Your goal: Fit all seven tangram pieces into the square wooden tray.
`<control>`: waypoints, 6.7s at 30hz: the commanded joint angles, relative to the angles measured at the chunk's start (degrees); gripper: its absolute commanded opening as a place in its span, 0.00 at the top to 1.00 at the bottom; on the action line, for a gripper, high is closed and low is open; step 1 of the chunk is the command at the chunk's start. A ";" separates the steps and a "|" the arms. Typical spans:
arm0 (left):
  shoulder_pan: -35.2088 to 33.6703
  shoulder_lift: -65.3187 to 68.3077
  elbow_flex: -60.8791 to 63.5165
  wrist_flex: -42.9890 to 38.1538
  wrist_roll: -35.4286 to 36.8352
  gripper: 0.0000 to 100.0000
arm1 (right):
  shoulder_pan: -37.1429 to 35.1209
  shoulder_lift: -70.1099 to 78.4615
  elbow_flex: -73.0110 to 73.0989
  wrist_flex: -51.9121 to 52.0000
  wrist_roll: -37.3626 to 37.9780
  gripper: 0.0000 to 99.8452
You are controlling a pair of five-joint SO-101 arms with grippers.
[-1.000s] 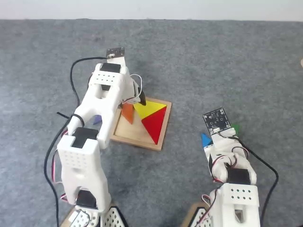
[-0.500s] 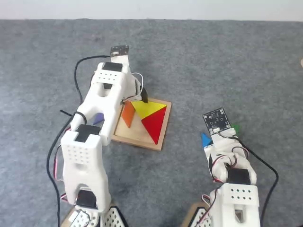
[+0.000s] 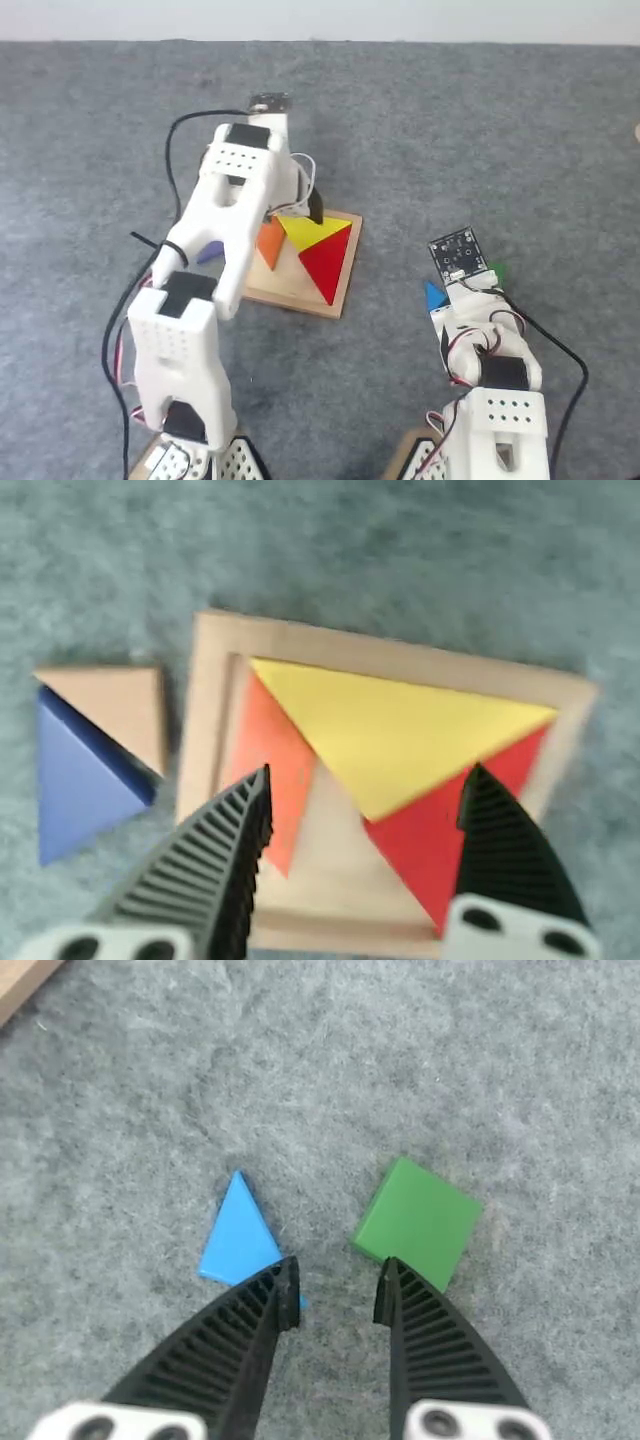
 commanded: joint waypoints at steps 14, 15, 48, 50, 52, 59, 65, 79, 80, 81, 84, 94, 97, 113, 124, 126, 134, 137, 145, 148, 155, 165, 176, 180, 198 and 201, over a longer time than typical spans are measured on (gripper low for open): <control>1.76 -5.36 17.36 -9.93 -6.42 0.71 | 0.04 -0.92 -0.35 -0.48 0.70 0.86; 1.05 -5.36 17.36 -10.55 -7.12 0.71 | 0.04 -0.92 -0.35 -0.48 0.70 0.86; -16.18 -18.37 23.43 -20.92 -17.67 0.74 | -0.04 -0.66 -1.67 2.07 0.79 0.86; -14.42 -14.59 20.53 -22.42 -16.62 0.74 | -0.04 -0.84 -1.41 2.15 0.79 0.86; -12.66 -10.02 16.92 -21.98 -16.35 0.74 | -0.04 -0.84 -1.32 2.15 0.79 0.86; -14.86 5.45 3.12 -12.48 -16.70 0.74 | -0.04 -0.84 -1.32 2.15 0.79 0.86; -17.85 8.26 -0.84 -7.82 -18.73 0.74 | -0.04 -0.92 -1.32 2.07 0.79 0.86; -20.48 8.18 -3.91 -4.57 -20.66 0.85 | -0.04 -0.92 -1.41 2.07 0.79 0.86; -20.57 8.18 -4.44 -4.48 -20.66 0.85 | -0.04 -0.92 -1.41 2.07 0.79 0.86; -20.57 8.18 -4.70 -4.48 -20.66 0.86 | -0.04 -0.92 -1.41 2.07 0.79 0.86; -20.31 8.18 -5.14 -4.48 -20.66 0.89 | -0.04 -0.92 -1.41 2.07 0.79 0.86; -19.52 8.18 -13.41 1.05 -20.66 0.91 | -0.04 -0.92 -1.23 1.01 0.79 0.86; -19.25 8.53 -16.57 3.78 -20.66 0.93 | -0.04 -0.92 -1.23 1.01 0.79 0.86; -18.29 8.79 -17.27 8.44 -21.71 0.77 | -0.04 -0.92 -1.23 1.10 0.79 0.86; -18.81 8.88 -9.80 1.85 -24.26 0.85 | 0.04 -0.92 -1.23 1.36 0.79 0.86; -19.08 8.88 -8.75 0.70 -24.26 0.86 | 0.04 -0.92 -1.23 1.27 0.79 0.86; -19.34 8.35 -8.48 -0.44 -27.60 0.97 | 0.04 -0.92 -1.23 1.27 0.79 0.86; -19.25 8.35 -8.57 -0.44 -27.96 0.98 | 0.04 -0.92 -1.23 1.27 0.79 0.86; -19.25 8.70 -8.48 -0.44 -30.24 0.98 | 0.04 -0.92 -1.23 1.10 0.79 0.86; -19.16 7.82 -10.42 0.26 -29.98 0.98 | 0.04 -0.92 -1.23 1.10 0.79 0.86; -16.00 4.13 -22.81 14.33 -29.89 0.98 | 0.04 -0.92 -1.23 1.01 0.79 0.86; -2.20 -4.31 -7.16 17.32 -28.40 0.98 | 0.04 -0.92 -1.23 1.01 0.79 0.86; -6.15 -11.87 12.09 2.81 -24.70 0.98 | 0.04 -0.92 -1.23 1.19 0.79 0.86; -6.68 -12.57 14.73 0.26 -23.47 0.98 | 0.04 -0.92 -1.23 1.19 0.79 0.86; 0.09 -12.57 14.90 -0.44 -20.40 0.86 | 0.04 -0.92 -1.23 1.19 0.79 0.86; -6.33 -12.13 14.99 -1.23 -23.30 0.86 | 0.13 -0.92 -1.23 1.36 0.79 0.86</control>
